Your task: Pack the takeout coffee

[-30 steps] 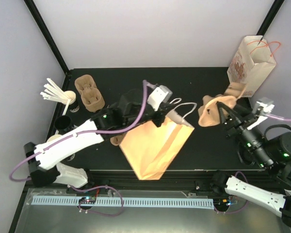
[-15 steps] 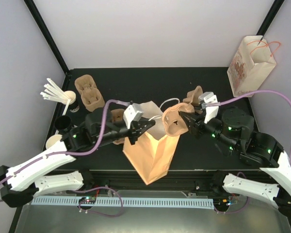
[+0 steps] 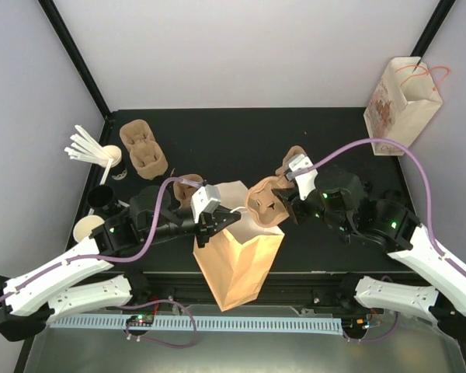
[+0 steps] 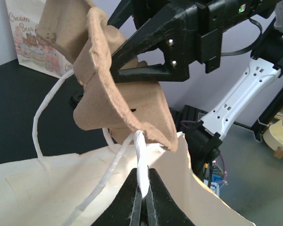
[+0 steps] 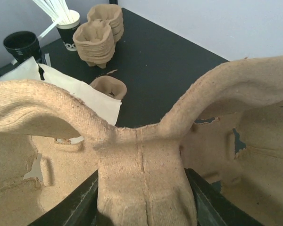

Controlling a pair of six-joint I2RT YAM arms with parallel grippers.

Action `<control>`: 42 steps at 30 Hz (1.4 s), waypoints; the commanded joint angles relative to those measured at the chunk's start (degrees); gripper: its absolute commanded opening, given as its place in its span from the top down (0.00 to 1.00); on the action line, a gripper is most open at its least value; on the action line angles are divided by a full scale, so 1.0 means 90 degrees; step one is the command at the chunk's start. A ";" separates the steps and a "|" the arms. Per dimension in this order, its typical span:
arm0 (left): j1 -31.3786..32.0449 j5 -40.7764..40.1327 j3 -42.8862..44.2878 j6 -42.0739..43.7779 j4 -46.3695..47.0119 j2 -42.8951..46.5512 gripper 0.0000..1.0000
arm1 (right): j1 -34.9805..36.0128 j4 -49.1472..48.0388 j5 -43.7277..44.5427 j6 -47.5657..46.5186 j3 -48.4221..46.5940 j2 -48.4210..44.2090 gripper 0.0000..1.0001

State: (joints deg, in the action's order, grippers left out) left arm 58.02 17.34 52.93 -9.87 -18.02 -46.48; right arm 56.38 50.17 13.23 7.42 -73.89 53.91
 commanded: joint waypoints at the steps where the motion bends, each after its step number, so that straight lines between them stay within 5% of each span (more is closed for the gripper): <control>1: -0.0040 0.0365 0.0142 0.0201 0.0060 0.0110 0.98 | -0.0001 0.0330 0.0225 -0.0392 -0.0174 0.0117 0.57; 17: -0.0040 -0.0026 -0.0463 0.0014 0.0678 0.0747 0.97 | 0.0357 0.0690 0.1195 -0.0536 -0.0197 0.0601 0.54; 30: -0.0040 -0.0101 -0.0895 -0.0454 0.0535 0.1116 0.90 | 0.2116 0.0228 0.1715 -0.1073 -0.0179 0.1099 0.53; 40: -0.0040 -0.1108 -0.0846 -0.1335 0.0040 0.1790 0.67 | 0.2703 -0.0144 0.1577 -0.1317 0.0101 0.1316 0.52; 42: -0.0040 -0.1709 -0.0798 -0.1698 -0.0334 0.1976 0.44 | 0.2783 -0.0464 0.1398 -0.1401 0.0265 0.1185 0.52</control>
State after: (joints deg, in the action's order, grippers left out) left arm 57.82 11.38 43.99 -18.48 -15.55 -31.44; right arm 79.88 51.66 26.81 -2.96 -73.43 66.94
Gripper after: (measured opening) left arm 0.402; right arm 0.479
